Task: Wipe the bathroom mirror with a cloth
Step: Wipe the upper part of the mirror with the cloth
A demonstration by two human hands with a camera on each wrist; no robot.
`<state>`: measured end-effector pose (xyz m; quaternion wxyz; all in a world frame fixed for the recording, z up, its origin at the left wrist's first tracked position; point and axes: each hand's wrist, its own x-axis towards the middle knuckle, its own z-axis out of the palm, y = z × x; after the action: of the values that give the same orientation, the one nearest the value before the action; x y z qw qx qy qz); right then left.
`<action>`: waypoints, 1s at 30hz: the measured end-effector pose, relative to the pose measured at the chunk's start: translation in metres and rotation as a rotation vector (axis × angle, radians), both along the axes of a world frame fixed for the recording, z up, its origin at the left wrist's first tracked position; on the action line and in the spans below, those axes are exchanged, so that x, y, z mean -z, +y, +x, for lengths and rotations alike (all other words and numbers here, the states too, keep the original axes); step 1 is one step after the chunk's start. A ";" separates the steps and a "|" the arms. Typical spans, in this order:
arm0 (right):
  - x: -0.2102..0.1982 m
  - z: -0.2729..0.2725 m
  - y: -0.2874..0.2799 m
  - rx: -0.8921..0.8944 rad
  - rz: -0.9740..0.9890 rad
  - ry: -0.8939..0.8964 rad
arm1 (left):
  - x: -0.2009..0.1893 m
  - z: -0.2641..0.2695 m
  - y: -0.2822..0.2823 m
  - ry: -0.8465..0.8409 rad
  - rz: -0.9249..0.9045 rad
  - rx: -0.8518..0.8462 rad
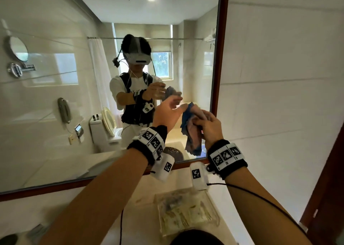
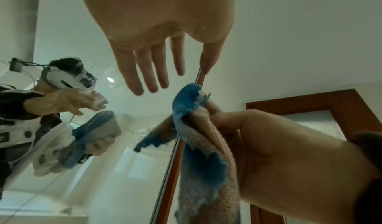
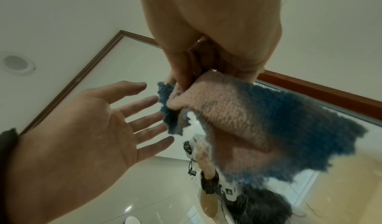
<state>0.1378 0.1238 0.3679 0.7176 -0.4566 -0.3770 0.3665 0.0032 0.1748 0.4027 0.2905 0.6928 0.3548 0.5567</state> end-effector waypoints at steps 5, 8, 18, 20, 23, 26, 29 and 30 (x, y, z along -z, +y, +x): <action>-0.013 0.030 0.021 0.125 0.038 -0.112 | -0.022 0.022 0.023 0.194 0.163 -0.213; -0.025 0.046 0.033 0.158 0.051 -0.180 | -0.032 0.033 0.038 0.329 0.172 -0.331; -0.104 0.087 0.067 0.364 0.130 -0.501 | -0.076 0.065 0.068 0.657 0.192 -0.543; -0.119 0.090 0.081 0.420 0.143 -0.575 | -0.079 0.066 0.078 0.707 0.231 -0.595; -0.141 0.093 0.097 0.559 0.149 -0.743 | -0.083 0.064 0.091 0.777 0.299 -0.679; -0.159 0.093 0.110 0.639 0.160 -0.869 | -0.086 0.064 0.100 0.815 0.337 -0.720; -0.170 0.087 0.121 0.639 0.206 -0.917 | -0.086 0.064 0.108 0.800 0.354 -0.716; -0.172 0.084 0.125 0.637 0.235 -0.922 | -0.086 0.063 0.111 0.802 0.363 -0.721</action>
<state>0.2215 0.2486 0.5400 0.5999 -0.5776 -0.5331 -0.1492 0.0659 0.2854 0.4884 -0.1992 0.7239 0.5498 0.3661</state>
